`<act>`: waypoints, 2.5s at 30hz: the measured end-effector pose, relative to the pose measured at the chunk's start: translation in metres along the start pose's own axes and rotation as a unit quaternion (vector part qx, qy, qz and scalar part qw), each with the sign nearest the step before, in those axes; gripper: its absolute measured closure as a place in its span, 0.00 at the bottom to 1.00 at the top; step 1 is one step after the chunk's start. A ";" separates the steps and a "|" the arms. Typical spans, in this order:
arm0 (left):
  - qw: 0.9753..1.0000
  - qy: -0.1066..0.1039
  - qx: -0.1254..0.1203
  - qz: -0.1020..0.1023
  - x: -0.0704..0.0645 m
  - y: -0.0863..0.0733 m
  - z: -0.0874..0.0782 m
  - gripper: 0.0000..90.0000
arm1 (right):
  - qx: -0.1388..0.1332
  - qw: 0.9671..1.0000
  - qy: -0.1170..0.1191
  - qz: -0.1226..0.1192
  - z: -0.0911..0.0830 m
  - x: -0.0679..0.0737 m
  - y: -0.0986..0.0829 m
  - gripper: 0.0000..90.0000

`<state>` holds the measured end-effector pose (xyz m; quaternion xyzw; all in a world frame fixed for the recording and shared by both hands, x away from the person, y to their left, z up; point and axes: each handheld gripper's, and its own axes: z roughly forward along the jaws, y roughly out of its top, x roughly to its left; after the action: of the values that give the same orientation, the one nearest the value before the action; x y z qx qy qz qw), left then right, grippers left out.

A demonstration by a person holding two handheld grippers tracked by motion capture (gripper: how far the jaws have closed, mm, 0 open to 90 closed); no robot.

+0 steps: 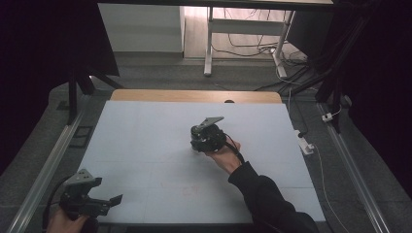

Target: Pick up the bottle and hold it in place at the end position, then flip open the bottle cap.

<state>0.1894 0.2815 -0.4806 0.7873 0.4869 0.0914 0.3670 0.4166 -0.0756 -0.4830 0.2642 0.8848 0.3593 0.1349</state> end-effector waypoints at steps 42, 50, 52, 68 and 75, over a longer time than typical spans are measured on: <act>1.000 -0.015 -0.009 0.003 0.001 0.005 0.002 0.00 | -0.001 1.000 0.005 0.004 0.012 -0.007 -0.010 0.58; 1.000 -0.016 -0.018 0.015 0.001 0.011 0.003 0.00 | 0.000 1.000 0.006 0.002 0.012 -0.007 -0.010 0.58; 1.000 -0.018 -0.016 0.018 0.001 0.013 0.004 0.00 | 0.001 1.000 0.006 0.002 0.012 -0.007 -0.010 0.58; 0.995 -0.069 -0.041 0.059 -0.004 0.042 0.030 0.00 | 0.001 1.000 0.008 -0.001 0.012 -0.008 -0.009 0.58; 0.994 -0.066 -0.053 0.075 -0.008 0.059 0.043 0.00 | -0.001 1.000 0.008 0.000 0.012 -0.008 -0.010 0.58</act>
<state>0.2481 0.2388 -0.4707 0.8054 0.3956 0.0919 0.4318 0.4244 -0.0789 -0.4984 0.2614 0.8857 0.3620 0.1276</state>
